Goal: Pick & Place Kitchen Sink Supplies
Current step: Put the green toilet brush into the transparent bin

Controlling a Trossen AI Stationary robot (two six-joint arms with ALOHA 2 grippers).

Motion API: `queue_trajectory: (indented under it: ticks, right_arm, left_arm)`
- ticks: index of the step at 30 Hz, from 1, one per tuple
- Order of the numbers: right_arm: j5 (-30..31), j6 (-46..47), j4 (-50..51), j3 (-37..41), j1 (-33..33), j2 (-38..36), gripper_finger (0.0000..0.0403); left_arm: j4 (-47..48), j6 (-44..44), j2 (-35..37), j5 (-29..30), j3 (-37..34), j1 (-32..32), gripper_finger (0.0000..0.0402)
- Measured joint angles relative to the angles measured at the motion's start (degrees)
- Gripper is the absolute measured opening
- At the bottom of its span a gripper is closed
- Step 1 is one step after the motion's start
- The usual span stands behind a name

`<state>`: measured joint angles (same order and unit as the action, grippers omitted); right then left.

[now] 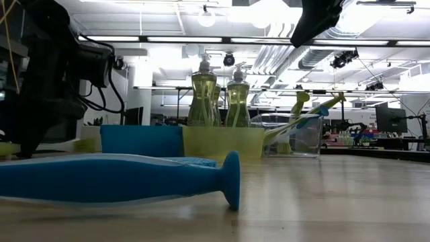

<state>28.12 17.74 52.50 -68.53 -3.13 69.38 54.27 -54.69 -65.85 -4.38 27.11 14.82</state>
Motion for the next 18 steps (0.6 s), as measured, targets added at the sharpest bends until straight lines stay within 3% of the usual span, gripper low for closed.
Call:
queue_trajectory:
  ticks: [6,18]
  right_arm:
    - [0.0,0.0,0.0,0.0,0.0,0.0,0.0210]
    - [0.0,0.0,0.6,0.0,0.0,0.0,0.0210]
  left_arm:
    - [-0.1,0.4,0.9,-4.6,0.0,-3.2,0.0049]
    - [-9.0,-1.9,0.9,-11.4,1.3,-17.2,0.0049]
